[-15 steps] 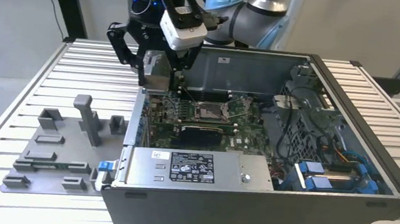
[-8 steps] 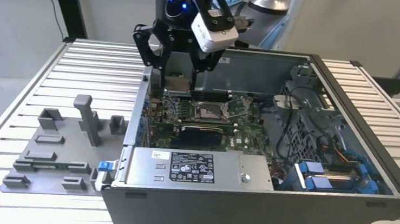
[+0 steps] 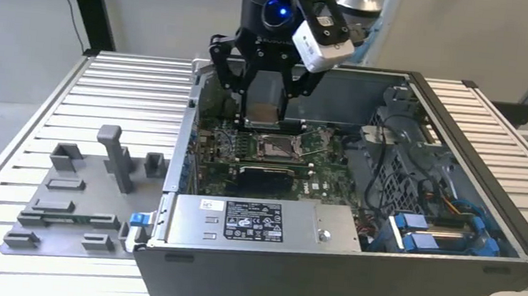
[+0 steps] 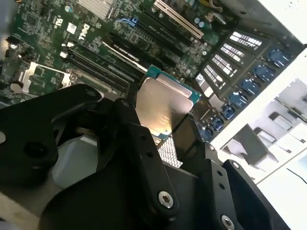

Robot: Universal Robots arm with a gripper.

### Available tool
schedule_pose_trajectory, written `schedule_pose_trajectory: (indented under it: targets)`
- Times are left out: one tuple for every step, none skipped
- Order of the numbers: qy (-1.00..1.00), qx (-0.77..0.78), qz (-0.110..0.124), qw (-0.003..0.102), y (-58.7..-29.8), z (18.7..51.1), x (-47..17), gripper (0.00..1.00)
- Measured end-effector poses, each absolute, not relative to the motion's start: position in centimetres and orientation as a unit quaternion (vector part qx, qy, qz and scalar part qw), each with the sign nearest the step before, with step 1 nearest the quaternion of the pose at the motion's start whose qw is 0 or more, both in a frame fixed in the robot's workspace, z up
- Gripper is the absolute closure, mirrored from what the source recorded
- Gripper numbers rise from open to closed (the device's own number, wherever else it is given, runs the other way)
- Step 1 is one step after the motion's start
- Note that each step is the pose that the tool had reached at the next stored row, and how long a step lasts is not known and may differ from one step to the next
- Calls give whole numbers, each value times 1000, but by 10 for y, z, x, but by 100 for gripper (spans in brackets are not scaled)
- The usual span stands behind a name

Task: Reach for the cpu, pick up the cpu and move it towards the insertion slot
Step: 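Pick up the cpu and move it towards the insertion slot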

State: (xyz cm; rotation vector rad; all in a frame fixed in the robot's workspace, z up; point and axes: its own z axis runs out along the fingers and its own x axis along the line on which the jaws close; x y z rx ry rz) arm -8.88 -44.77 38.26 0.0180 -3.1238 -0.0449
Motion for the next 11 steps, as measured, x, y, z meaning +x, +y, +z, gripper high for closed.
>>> schedule_pose_trajectory:
  targets:
    - [-1000, 6, -14, 9, -448, 383, -84, 100]
    - [-1000, 6, -14, 9, -448, 383, -80, 100]
    - [-1000, 6, -14, 9, -448, 383, -76, 100]
    - [-1000, 5, -14, 9, -448, 383, -72, 100]
    - [-1000, 5, -14, 9, -448, 383, -69, 100]
    - [-1000, 5, -14, 9, -447, 383, -66, 100]
    - [-1000, 4, -14, 9, -447, 383, -63, 100]
    - [-1000, 4, -14, 9, -447, 383, -60, 100]
    - [-1000, 3, -14, 9, -447, 383, -57, 100]
    - [-1000, 3, -14, 9, -447, 382, -54, 100]
    - [-1000, 2, -14, 9, -447, 382, -51, 100]
